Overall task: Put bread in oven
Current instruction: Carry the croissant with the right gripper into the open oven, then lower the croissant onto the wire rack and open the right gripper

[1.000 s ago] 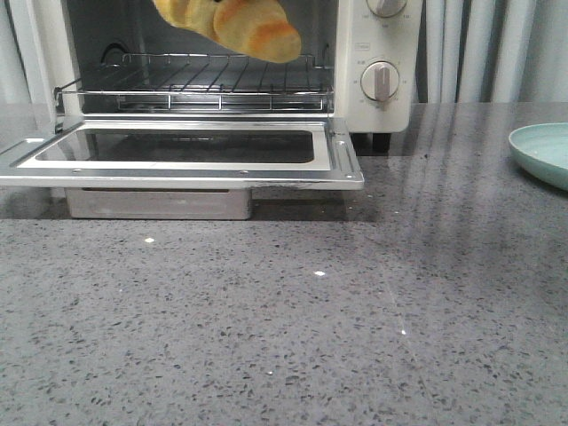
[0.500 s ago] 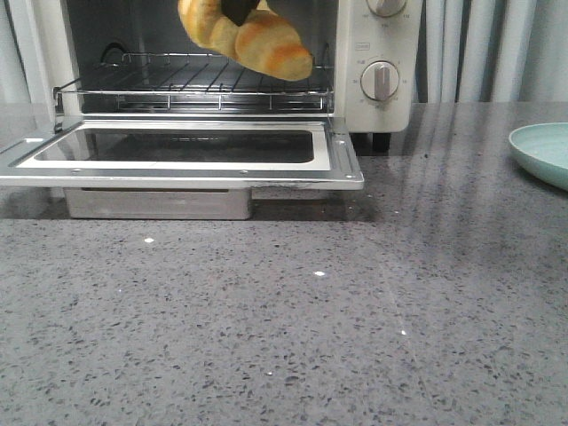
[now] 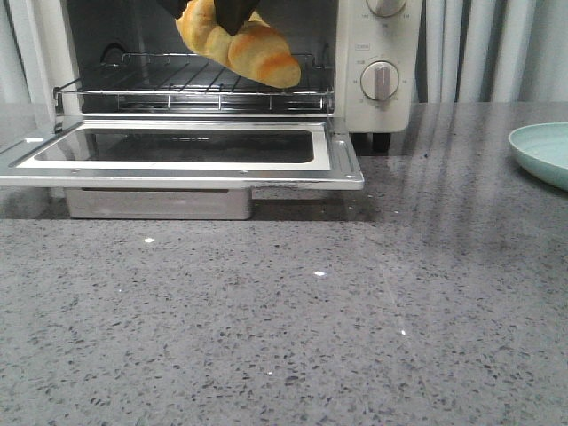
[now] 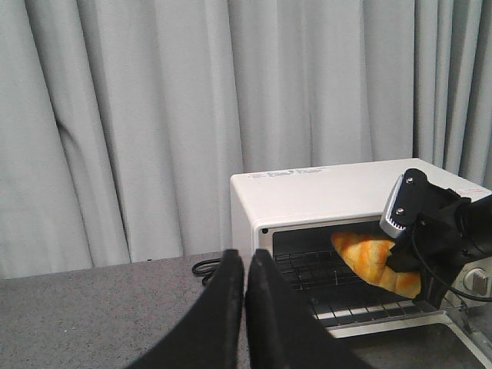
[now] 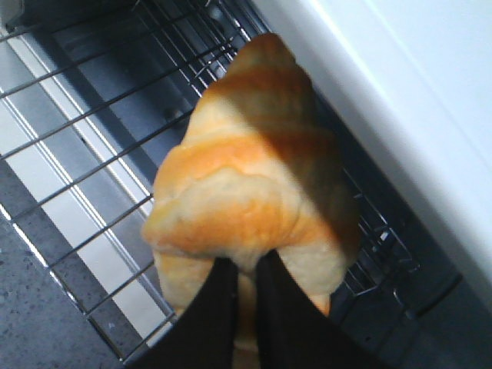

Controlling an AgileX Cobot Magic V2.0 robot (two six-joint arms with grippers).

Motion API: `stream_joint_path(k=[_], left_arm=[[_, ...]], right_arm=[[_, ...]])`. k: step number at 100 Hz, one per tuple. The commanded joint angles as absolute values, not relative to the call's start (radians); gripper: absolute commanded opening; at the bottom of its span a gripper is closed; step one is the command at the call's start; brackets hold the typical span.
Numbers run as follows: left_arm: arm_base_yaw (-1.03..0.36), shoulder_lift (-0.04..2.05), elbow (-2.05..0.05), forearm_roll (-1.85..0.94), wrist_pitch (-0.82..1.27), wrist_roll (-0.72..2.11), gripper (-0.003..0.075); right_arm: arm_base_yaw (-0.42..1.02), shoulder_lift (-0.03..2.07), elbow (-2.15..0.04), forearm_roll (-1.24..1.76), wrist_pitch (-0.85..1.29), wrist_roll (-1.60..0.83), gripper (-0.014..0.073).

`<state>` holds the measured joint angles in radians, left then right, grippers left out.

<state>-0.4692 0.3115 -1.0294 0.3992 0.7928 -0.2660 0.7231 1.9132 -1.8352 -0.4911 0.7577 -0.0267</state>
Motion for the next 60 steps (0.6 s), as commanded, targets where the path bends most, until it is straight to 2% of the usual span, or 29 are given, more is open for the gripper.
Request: stream_joint_path(k=[1,17,24,36,43,48,60], left_arm=[[-0.468,0.327,-1.054,0.406,0.709,-0.266,-0.0022],[-0.468,0.327,-1.054,0.406,0.709,-0.266,-0.0022],[-0.468,0.327,-1.054,0.406,0.709,-0.266,-0.0021],[-0.468,0.327,-1.054,0.406,0.709,-0.266,-0.0022],[-0.468,0.327,-1.054,0.406,0.709,-0.266,-0.0022],[-0.468,0.327,-1.054,0.406,0.709,-0.266,-0.0022],[-0.468,0.327,-1.054,0.406,0.709,-0.266,-0.0022]], right_arm=[[0.718,1.861,-1.872,-0.534,0.68,-0.03,-0.0067],[0.718,1.861,-1.872,-0.534,0.673,-0.03,-0.0049],[0.718,1.861,-1.872,-0.534,0.673,-0.03,0.0026],[0.718,1.861,-1.872,-0.534,0.669,-0.03,0.0236],[0.718,1.861,-1.872,-0.534,0.667,-0.03,0.0324],[0.718,1.861,-1.872,-0.534,0.667,-0.03,0.0351],[0.718,1.861,-1.872,-0.534,0.663,-0.03,0.035]])
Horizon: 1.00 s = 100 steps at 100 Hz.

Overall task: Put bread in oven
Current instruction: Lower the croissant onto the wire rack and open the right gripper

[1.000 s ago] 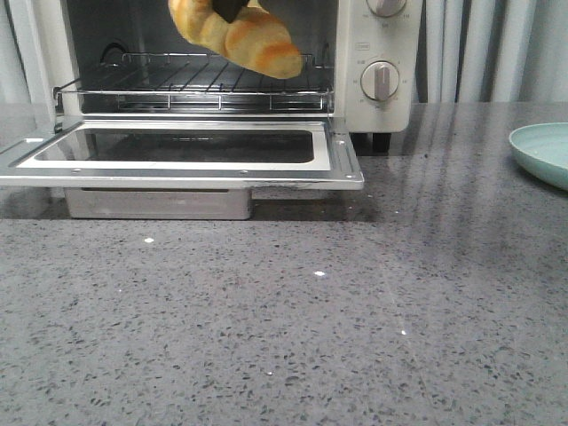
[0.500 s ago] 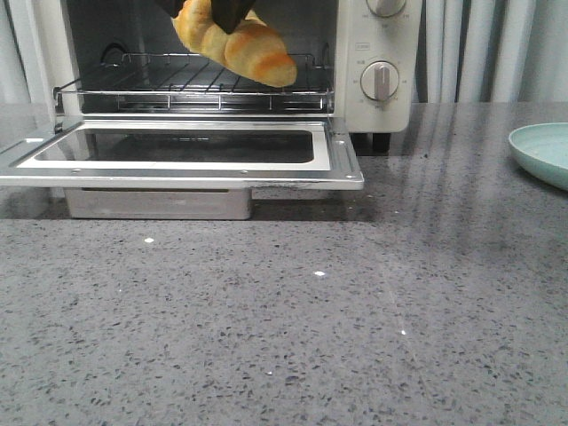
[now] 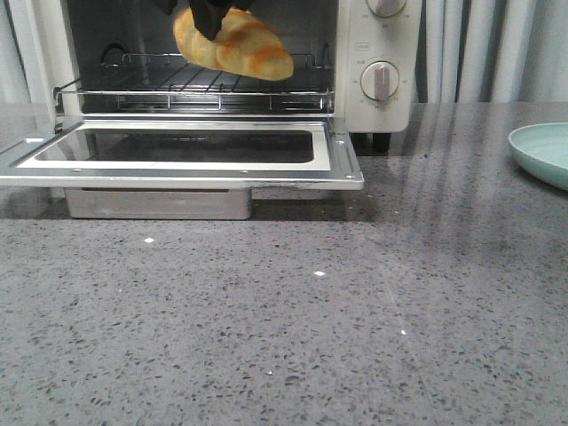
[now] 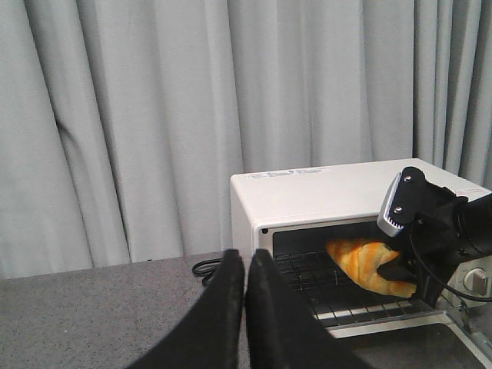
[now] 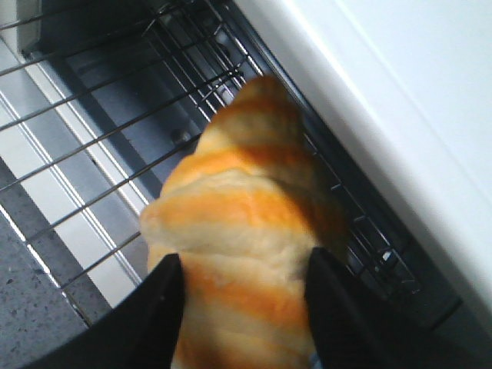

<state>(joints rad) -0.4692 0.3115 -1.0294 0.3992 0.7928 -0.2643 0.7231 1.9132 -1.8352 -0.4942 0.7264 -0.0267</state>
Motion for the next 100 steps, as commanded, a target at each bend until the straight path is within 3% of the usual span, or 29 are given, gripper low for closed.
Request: stream_joint_path(k=[1,73,100], left_arm=[[-0.468,0.327,-1.054,0.406,0.709,-0.266,-0.0022],[-0.468,0.319,-1.054,0.422,0.714,-0.264,-0.0022],[-0.468,0.189,-0.989,0.399,0.693,-0.23,-0.0022]], right_arm=[[0.718,1.861,-1.872,-0.534,0.661,-0.03,0.035],[0.779,1.812,-1.872,-0.534,0.735,-0.03,0.0349],[0.831,1.76,-1.872,-0.532,0.825,-0.03,0.0349]])
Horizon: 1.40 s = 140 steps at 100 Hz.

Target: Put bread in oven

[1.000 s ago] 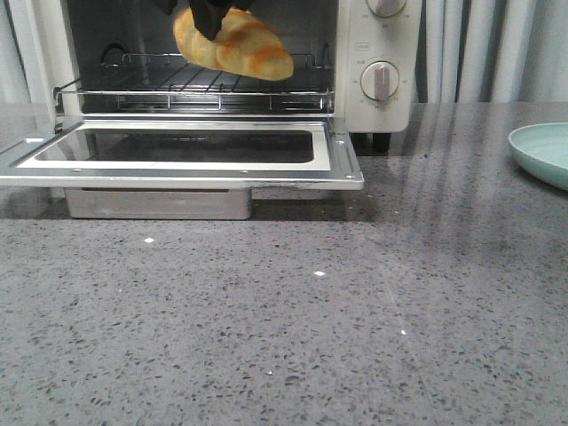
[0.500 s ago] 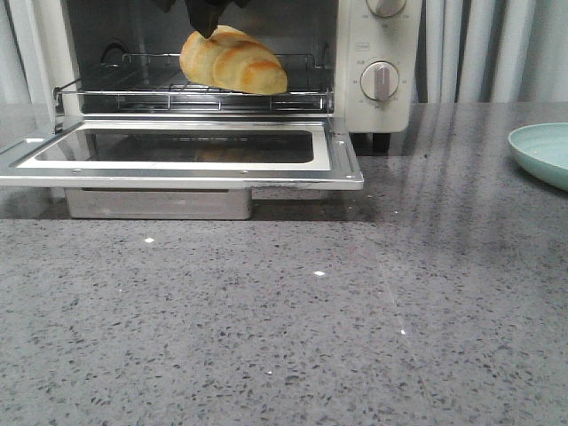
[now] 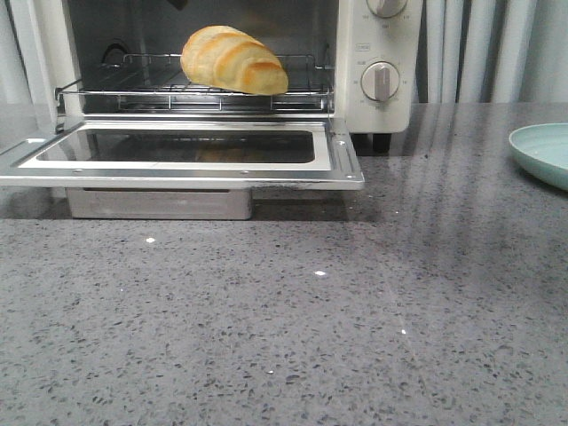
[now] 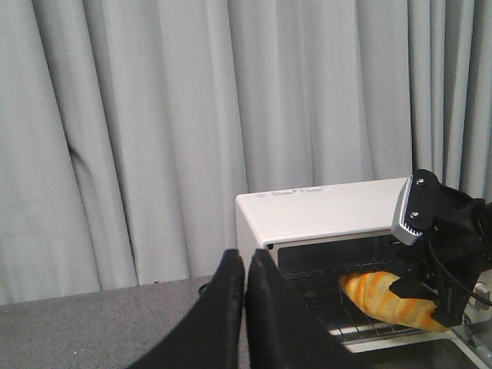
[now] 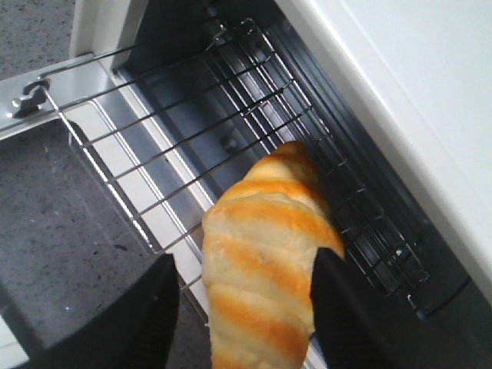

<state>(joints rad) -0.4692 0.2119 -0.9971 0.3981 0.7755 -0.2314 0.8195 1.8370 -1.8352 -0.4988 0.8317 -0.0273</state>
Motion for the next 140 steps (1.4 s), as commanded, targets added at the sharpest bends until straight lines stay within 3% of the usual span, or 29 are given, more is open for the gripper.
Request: stream_joint_path(k=[1,38,107,114,140], left_arm=[[-0.468,0.185,-0.983,0.399,0.693,-0.23,-0.0022],[-0.455,0.011,-0.728,0.269,0.588,-0.23,-0.0022],[-0.148,-0.028,-0.342,0.14,0.216,-0.147,-0.0022],[-0.141,-0.028,-0.317,0.16,0.214,-0.113,-0.0022],[-0.141,-0.028,-0.274,0.145,0.177,-0.105,-0.0022]], right_arm=[[0.834,1.758,-1.872,-0.532,0.832,-0.03,0.0349],[0.881,1.673,-1.872,-0.528,0.985,-0.03,0.0349],[0.888,1.479,-1.872,-0.419,1.141,-0.021,0.0346],[0.888,1.468,-1.872,-0.419,1.149,-0.019,0.031],[0.888,1.413,-1.871,-0.419,1.234,-0.019,0.0029]])
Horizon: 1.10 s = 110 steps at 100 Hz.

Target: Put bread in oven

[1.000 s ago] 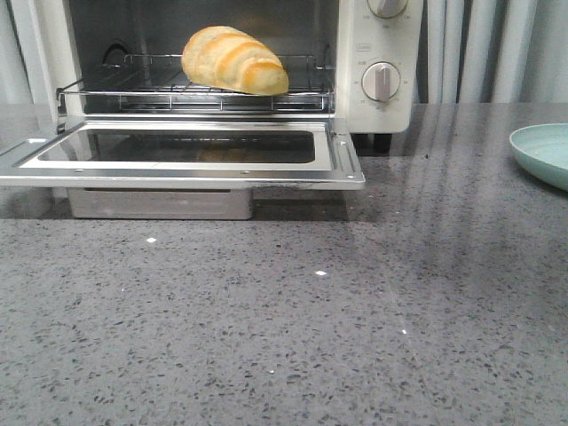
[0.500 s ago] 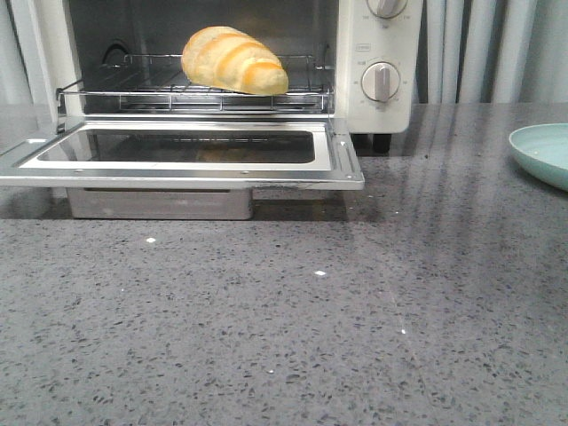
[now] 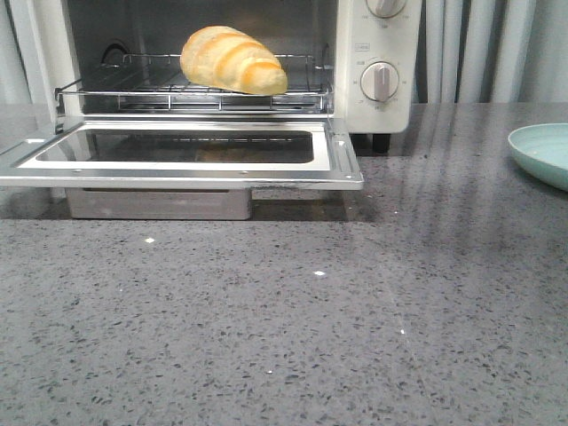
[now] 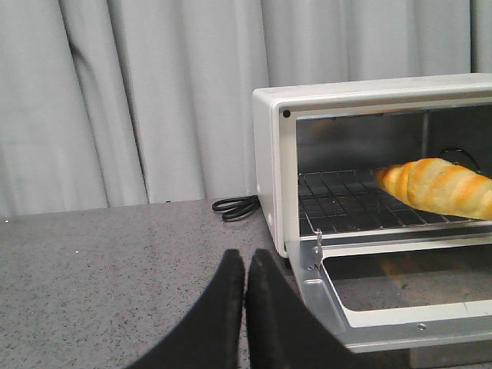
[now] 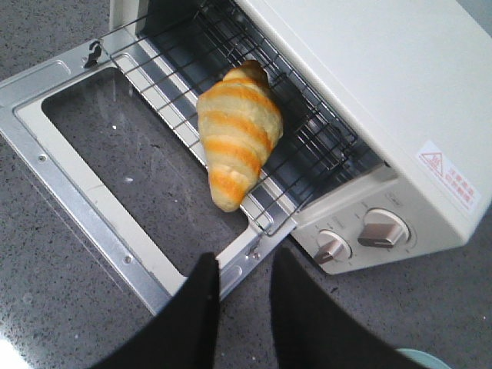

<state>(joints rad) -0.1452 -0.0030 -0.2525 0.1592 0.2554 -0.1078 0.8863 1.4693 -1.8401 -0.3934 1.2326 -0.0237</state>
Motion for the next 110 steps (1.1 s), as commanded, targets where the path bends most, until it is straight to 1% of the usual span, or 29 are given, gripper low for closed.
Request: stream_joint_path(k=[1,9,16,55,70,110], left_arm=[[-0.141,-0.028,-0.274,0.14,0.181,-0.105,-0.0022],[-0.141,-0.028,-0.274,0.083,0.197,-0.105,-0.0022],[-0.141,-0.028,-0.274,0.064,0.199,-0.105,-0.0021],[-0.141,-0.028,-0.274,0.064,0.199,-0.105,-0.0021],[-0.141,-0.028,-0.274,0.064,0.199,-0.105,-0.0021],[-0.141,-0.028,-0.274,0.064,0.199,-0.105,-0.0021]], right_arm=[[0.888,1.41,-1.871,-0.419,1.237,-0.019,0.0022],[0.888,1.397,-1.871,-0.419,1.258,-0.019,-0.0043],[0.888,1.382,-1.871,-0.419,1.258,-0.019,-0.0065],[0.888,1.326,-1.871,-0.416,1.274,-0.019,-0.0065],[0.888,1.324,-1.871,-0.414,1.313,-0.019,-0.0068],[0.886,1.324,-1.871,-0.423,1.313,-0.019,-0.0068]])
